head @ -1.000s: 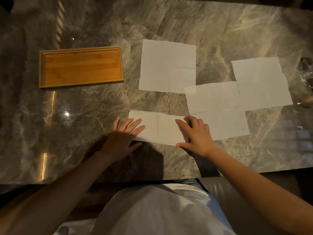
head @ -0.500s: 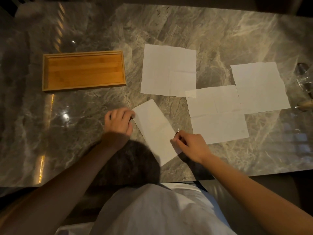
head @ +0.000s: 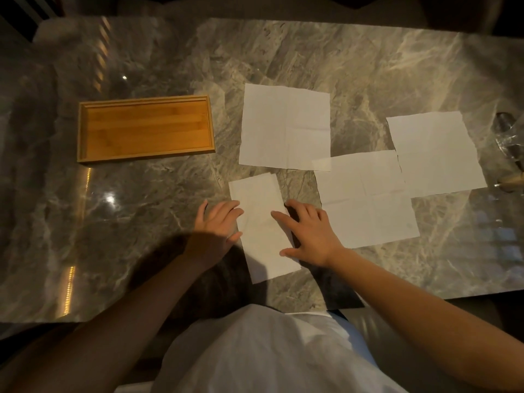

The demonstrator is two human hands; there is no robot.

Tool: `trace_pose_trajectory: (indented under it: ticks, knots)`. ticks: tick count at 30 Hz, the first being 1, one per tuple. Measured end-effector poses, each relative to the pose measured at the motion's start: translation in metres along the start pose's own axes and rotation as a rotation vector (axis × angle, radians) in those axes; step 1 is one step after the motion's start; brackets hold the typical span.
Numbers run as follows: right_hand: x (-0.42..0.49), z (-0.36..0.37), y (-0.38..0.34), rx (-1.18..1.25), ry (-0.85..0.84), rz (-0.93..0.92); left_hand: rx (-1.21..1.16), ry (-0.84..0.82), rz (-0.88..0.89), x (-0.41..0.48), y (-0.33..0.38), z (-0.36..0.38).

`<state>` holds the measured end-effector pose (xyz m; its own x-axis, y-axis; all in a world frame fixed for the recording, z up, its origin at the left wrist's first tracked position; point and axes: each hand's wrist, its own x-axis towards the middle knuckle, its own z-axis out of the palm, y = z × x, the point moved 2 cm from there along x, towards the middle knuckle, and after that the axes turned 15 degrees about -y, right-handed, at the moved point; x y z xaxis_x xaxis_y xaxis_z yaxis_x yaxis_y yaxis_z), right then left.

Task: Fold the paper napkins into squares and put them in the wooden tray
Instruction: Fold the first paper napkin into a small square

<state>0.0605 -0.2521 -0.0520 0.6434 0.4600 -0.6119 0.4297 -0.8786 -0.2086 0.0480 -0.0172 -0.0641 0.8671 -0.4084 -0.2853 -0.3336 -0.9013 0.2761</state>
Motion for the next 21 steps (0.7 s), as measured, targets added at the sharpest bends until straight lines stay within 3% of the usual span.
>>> trace_pose_trajectory:
  ticks: [6,9,12,16,21]
  knots:
    - [-0.012,0.002,-0.004,0.087,0.158,-0.148,-0.009,-0.02,0.16,-0.003,0.007,-0.006]
    - [-0.02,0.008,-0.005,0.0,0.063,-0.27,-0.002,-0.147,0.228,-0.008,0.012,0.002]
    - [-0.022,0.012,-0.006,-0.019,-0.018,-0.269,-0.028,-0.199,0.22,-0.009,0.007,0.006]
    - [-0.018,0.008,-0.011,0.023,0.039,-0.249,-0.041,-0.21,0.244,-0.008,0.003,0.011]
    - [-0.012,0.0,-0.013,0.242,0.094,-0.208,-0.061,-0.174,0.249,-0.008,0.0,0.015]
